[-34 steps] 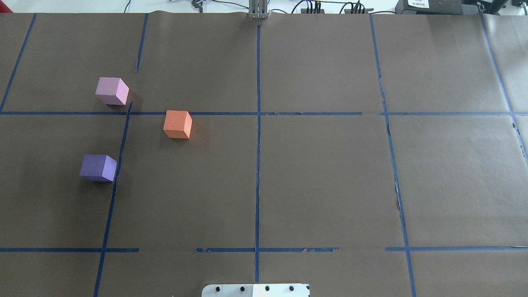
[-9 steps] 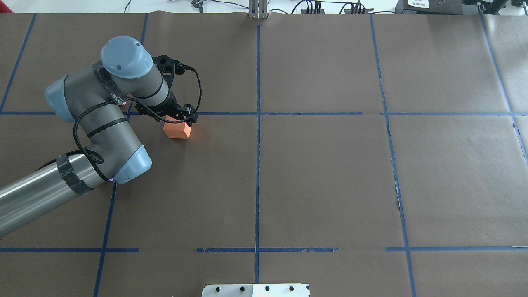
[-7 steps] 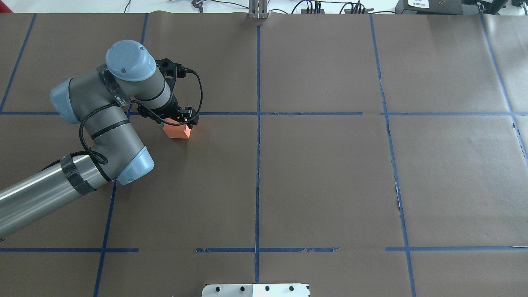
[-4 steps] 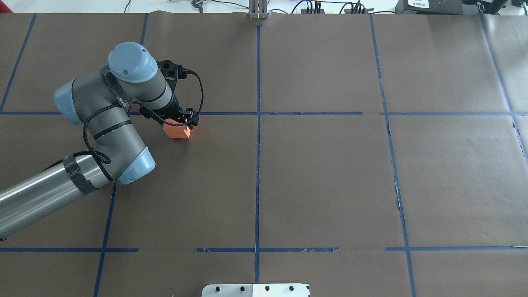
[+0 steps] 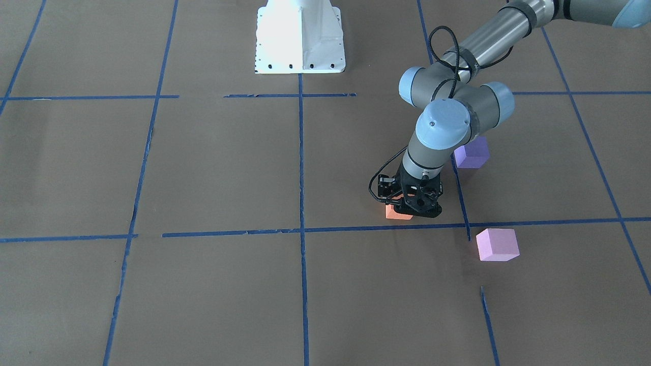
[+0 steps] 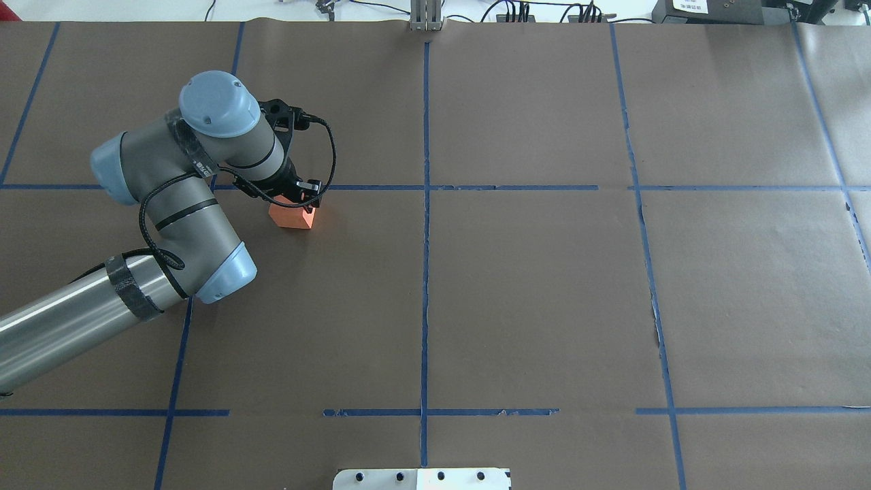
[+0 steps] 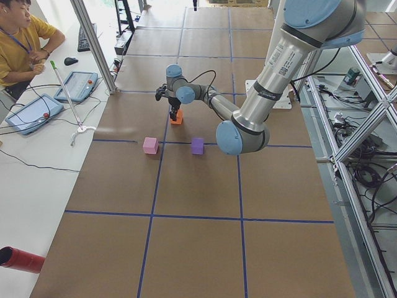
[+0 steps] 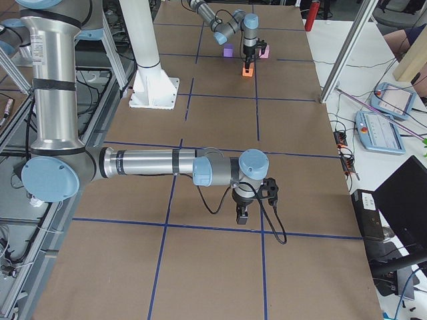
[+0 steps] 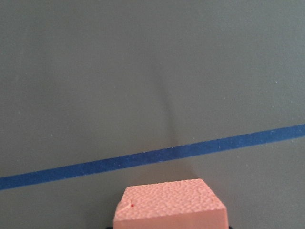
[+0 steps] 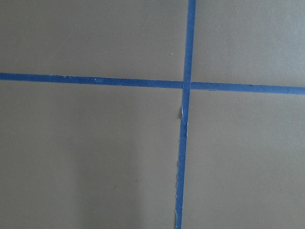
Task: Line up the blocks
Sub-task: 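Lower the left gripper and close it on the orange cube, then carry the orange cube toward the pink cube with the left gripper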
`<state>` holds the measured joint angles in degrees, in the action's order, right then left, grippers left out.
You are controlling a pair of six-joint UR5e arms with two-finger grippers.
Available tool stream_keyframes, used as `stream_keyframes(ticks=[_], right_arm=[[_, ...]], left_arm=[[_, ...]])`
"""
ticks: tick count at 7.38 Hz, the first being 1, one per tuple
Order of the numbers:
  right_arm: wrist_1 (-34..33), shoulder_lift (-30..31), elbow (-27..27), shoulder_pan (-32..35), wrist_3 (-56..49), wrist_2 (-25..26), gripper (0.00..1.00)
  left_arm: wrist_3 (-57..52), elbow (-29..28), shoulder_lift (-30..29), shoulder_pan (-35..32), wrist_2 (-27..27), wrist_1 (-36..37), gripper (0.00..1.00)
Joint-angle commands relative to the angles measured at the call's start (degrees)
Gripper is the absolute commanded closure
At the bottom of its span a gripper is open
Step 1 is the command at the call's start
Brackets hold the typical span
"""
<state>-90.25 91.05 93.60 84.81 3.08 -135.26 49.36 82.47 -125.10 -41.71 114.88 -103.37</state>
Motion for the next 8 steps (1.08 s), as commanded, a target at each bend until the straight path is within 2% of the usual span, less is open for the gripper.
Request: stream_keyframes(ticks=[1, 2, 4, 5, 6, 8], right_arm=[[0.0, 0.0, 0.0, 0.0, 0.0, 0.0, 0.0], [0.0, 0.0, 0.0, 0.0, 0.0, 0.0, 0.0], [0.1, 0.0, 0.0, 0.0, 0.0, 0.0, 0.0], [0.1, 0.0, 0.0, 0.0, 0.0, 0.0, 0.0], [0.1, 0.0, 0.0, 0.0, 0.0, 0.0, 0.0], [0.0, 0.0, 0.0, 0.0, 0.0, 0.0, 0.0]], left_arm=[[-0.2, 4.5, 0.6, -1.9, 0.2, 1.7, 0.65], [-0.9, 8.3, 0.8, -4.3, 0.6, 6.8, 0.65], [-1.0, 14.4, 6.9, -6.9, 1.0, 8.0, 0.64], [-3.7, 14.0, 8.4, -8.9, 1.5, 7.7, 0.64], [-8.7, 13.9, 11.5, -11.6, 6.1, 7.7, 0.63], [-9.9, 13.6, 16.1, -13.0, 9.1, 7.1, 0.62]])
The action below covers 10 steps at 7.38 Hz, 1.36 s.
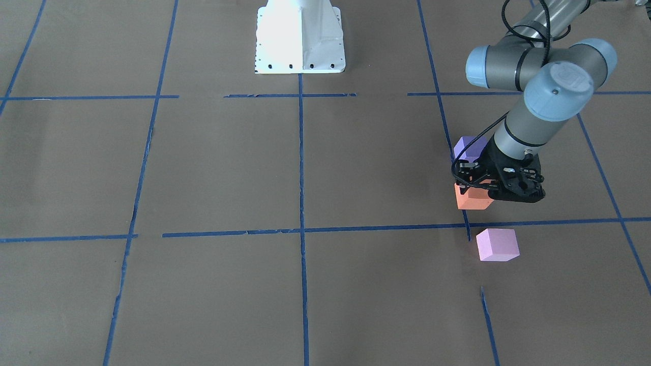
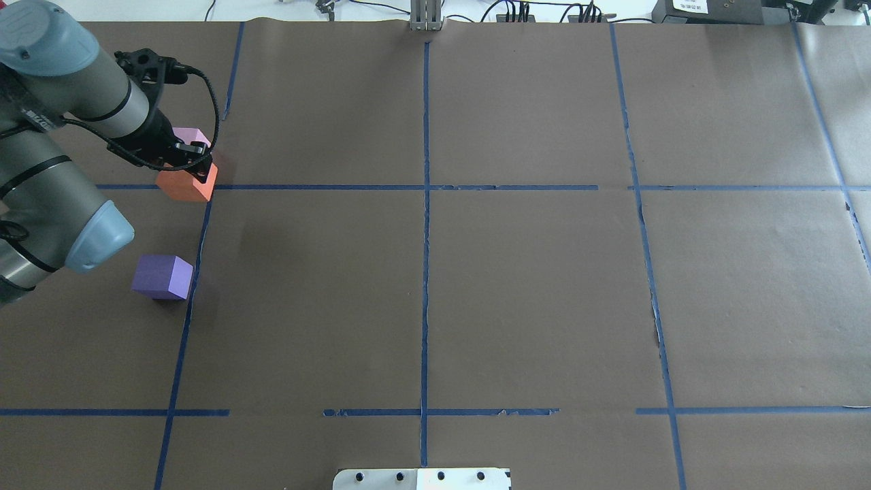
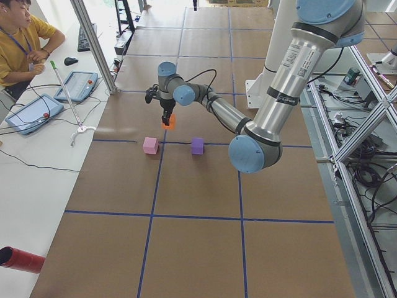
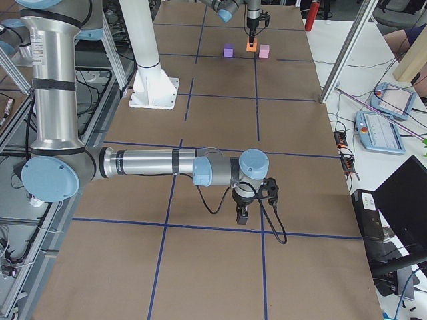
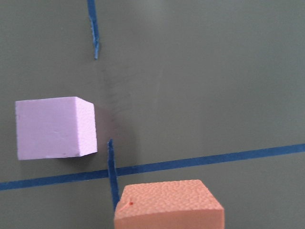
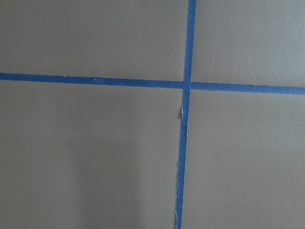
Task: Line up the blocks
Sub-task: 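Carry the orange cube toward the pink cube with the left gripper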
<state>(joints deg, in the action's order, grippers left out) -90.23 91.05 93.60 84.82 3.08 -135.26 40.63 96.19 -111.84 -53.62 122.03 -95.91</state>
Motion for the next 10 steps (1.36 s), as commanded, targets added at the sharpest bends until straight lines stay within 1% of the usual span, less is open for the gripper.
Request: stream_keyframes(ticks=[1, 2, 3, 4, 8, 10], right_arm=[[0.0, 0.0, 0.0, 0.0, 0.0, 0.0, 0.0], [0.1, 0.0, 0.0, 0.0, 0.0, 0.0, 0.0], [0.0, 0.0, 0.0, 0.0, 0.0, 0.0, 0.0], [0.0, 0.0, 0.0, 0.0, 0.0, 0.0, 0.0], [0.0, 0.0, 0.0, 0.0, 0.0, 0.0, 0.0], [0.0, 0.0, 0.0, 0.0, 0.0, 0.0, 0.0]], left_arm=[[-1.2, -0.9, 3.4, -1.2, 2.2, -1.2, 0.62], [-1.1, -3.5, 3.5, -1.1, 2.5, -4.2, 0.61], [-1.1, -6.6, 3.5, -1.0, 4.5, -7.0, 0.61], [-1.1, -7.9, 3.5, -0.9, 4.6, -8.1, 0.61], [-0.3, -12.4, 2.9, -0.7, 5.0, -13.1, 0.61], [-0.2, -12.4, 2.6, -0.7, 5.7, -13.9, 0.61]])
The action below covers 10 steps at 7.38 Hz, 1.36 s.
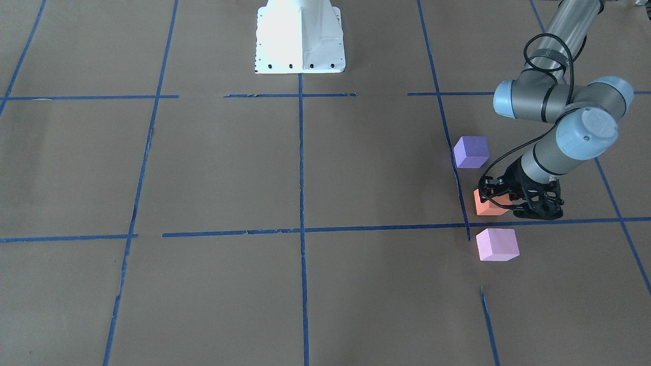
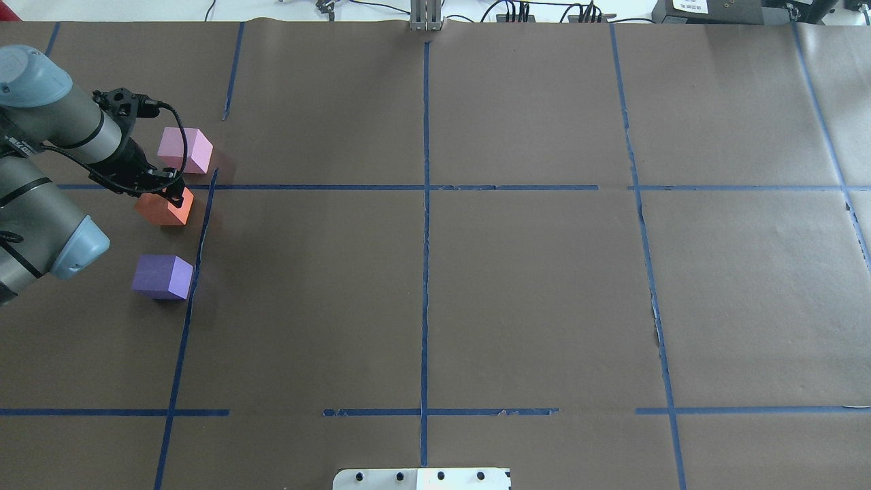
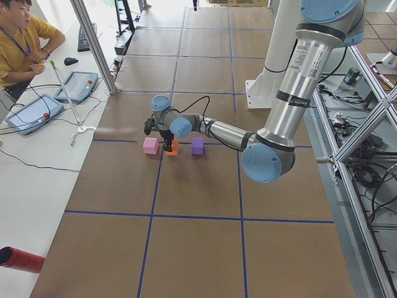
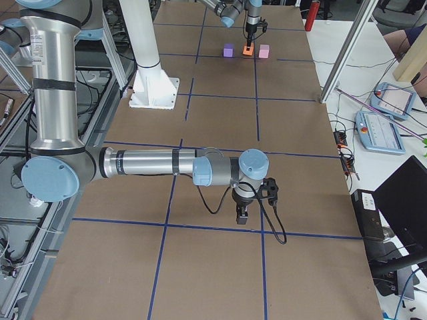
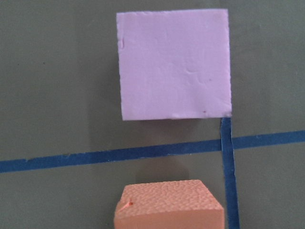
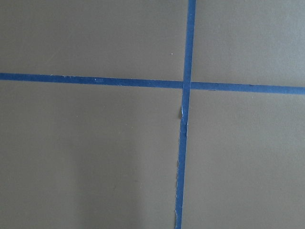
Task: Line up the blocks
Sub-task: 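Lower the orange cube between the pink and purple cubes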
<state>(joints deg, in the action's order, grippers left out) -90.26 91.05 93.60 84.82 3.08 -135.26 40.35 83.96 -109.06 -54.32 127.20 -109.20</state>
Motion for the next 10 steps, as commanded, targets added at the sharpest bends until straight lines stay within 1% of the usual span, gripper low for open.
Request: stream_keyframes(ticks=[1, 4, 5, 6, 10], right_arm=[[0.0, 0.0, 0.0, 0.0, 0.0, 0.0, 0.0], [0.0, 0.0, 0.0, 0.0, 0.0, 0.0, 0.0], [0.1, 0.0, 0.0, 0.0, 0.0, 0.0, 0.0], [0.0, 0.0, 0.0, 0.0, 0.0, 0.0, 0.0], [0.1, 0.0, 0.0, 0.0, 0.0, 0.0, 0.0]], left_arm=[[0.9, -0.2, -0.3, 0.0, 0.5, -0.8, 0.61], [2.4, -0.5, -0.2, 0.2, 0.5, -1.7, 0.6], [2.6, -0.6, -0.2, 0.2, 0.5, -1.8, 0.55], [2.6, -1.1, -0.2, 0.3, 0.5, -1.8, 0.45], [2.9, -1.1, -0.4, 0.4, 0.6, -1.9, 0.43]])
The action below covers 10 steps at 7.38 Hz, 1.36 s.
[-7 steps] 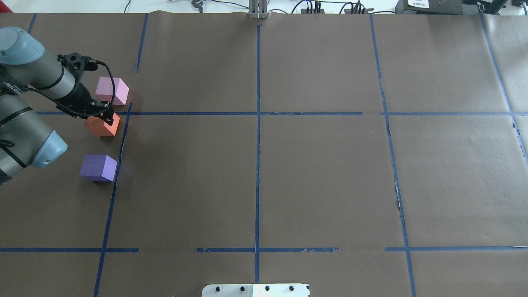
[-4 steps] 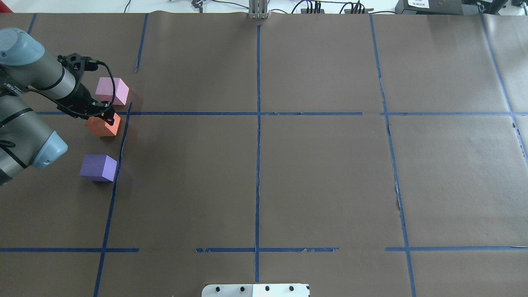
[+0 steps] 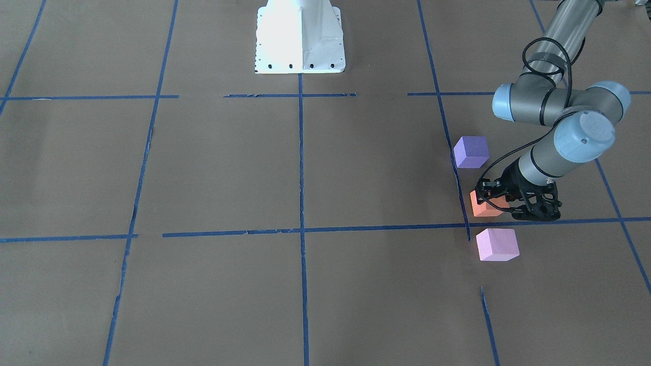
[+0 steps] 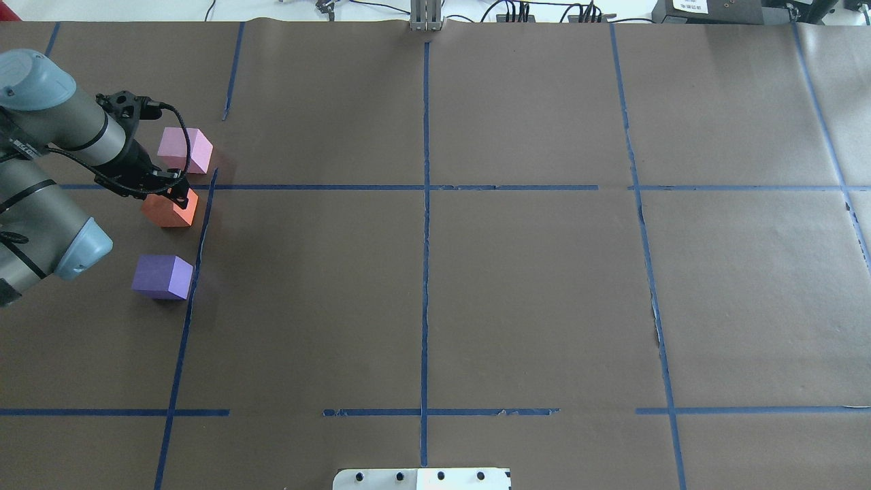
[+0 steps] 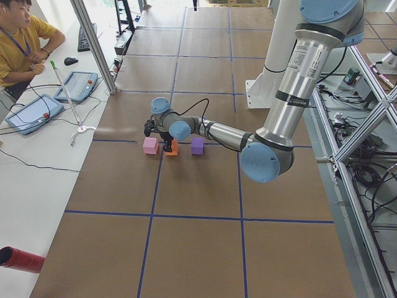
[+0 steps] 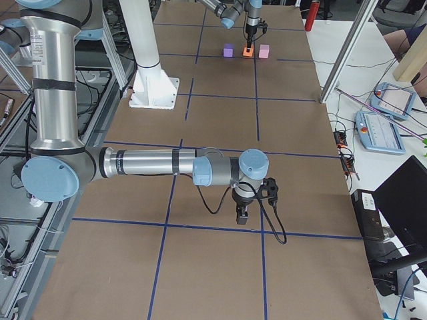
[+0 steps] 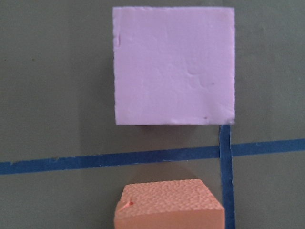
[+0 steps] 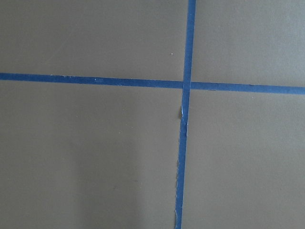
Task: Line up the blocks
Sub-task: 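Lower the orange cube between the pink and purple cubes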
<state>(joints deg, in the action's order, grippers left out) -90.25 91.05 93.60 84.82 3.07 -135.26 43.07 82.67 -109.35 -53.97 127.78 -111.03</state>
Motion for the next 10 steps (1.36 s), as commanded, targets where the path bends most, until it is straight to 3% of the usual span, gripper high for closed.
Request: stream_keyframes(ticks=[1, 4, 5, 6, 8, 10], right_arm=[[0.0, 0.0, 0.0, 0.0, 0.0, 0.0, 0.0], [0.0, 0.0, 0.0, 0.0, 0.0, 0.0, 0.0], [0.0, 0.0, 0.0, 0.0, 0.0, 0.0, 0.0], [0.0, 0.0, 0.0, 0.0, 0.0, 0.0, 0.0], [0.0, 0.0, 0.0, 0.0, 0.0, 0.0, 0.0], [0.1, 0.0, 0.0, 0.0, 0.0, 0.0, 0.0]], left_arm=[[0.3, 0.4, -0.1, 0.0, 0.0, 0.0, 0.43], [0.3, 0.1, -0.2, 0.1, 0.0, -0.1, 0.43], [0.3, 0.2, -0.2, 0.2, 0.0, -0.1, 0.37], [0.3, 0.1, -0.3, 0.2, 0.0, -0.1, 0.15], [0.3, 0.0, -0.3, 0.4, 0.0, -0.1, 0.01], [0.2, 0.4, -0.3, 0.4, -0.1, -0.3, 0.0]])
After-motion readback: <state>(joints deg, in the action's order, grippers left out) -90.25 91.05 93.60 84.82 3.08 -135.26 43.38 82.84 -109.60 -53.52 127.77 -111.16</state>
